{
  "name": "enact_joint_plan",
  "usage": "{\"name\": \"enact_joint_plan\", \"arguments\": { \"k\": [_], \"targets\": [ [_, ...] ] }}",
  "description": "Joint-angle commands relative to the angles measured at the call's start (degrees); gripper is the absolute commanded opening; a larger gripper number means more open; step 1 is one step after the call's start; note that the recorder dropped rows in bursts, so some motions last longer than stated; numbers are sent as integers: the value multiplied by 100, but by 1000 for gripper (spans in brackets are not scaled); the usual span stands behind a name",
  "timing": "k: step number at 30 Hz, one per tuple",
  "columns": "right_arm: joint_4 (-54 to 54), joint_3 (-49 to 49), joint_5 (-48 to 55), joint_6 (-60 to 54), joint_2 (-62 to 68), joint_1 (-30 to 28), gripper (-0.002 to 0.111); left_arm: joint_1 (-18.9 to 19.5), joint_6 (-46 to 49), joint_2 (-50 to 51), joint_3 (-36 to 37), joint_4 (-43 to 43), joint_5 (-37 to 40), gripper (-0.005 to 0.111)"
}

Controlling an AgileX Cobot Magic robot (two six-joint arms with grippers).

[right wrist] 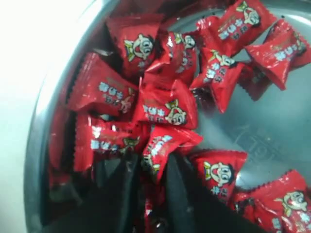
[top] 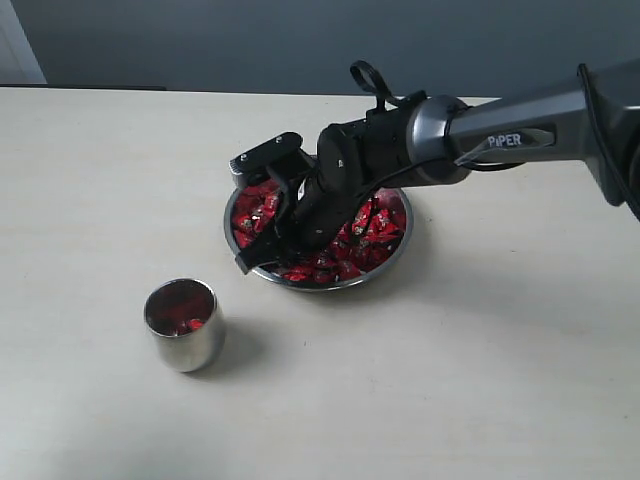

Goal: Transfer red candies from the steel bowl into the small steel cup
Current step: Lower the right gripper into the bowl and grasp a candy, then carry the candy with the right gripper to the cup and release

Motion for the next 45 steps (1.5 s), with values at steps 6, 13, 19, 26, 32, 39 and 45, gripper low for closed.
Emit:
{"name": "enact_joint_plan", "arguments": {
  "k": [6, 13, 19, 26, 32, 39, 45],
  "targets": [
    [10, 15, -146, -48, -582, 2, -1, -29, -13, -27, 26, 0, -13, 0],
    [269, 15, -92, -48, -1085, 164, -1, -29, -13, -27, 26, 0, -13, 0],
    [336, 15, 487, -71, -1426, 580, -1, -29, -13, -27, 26, 0, -13, 0],
    [336, 15, 863, -328, -1566, 1246, -1, -29, -13, -27, 26, 0, -13, 0],
    [361, 15, 989, -328, -1507, 1516, 2, -29, -13, -27, 26, 0, -13, 0],
    [361, 15, 987, -328, -1451, 1516, 41, -29, -13, -27, 26, 0, -13, 0],
    [-516, 15, 694, 95, -1451, 1354, 40, -29, -13, -27, 26, 0, -13, 0]
  ]
}}
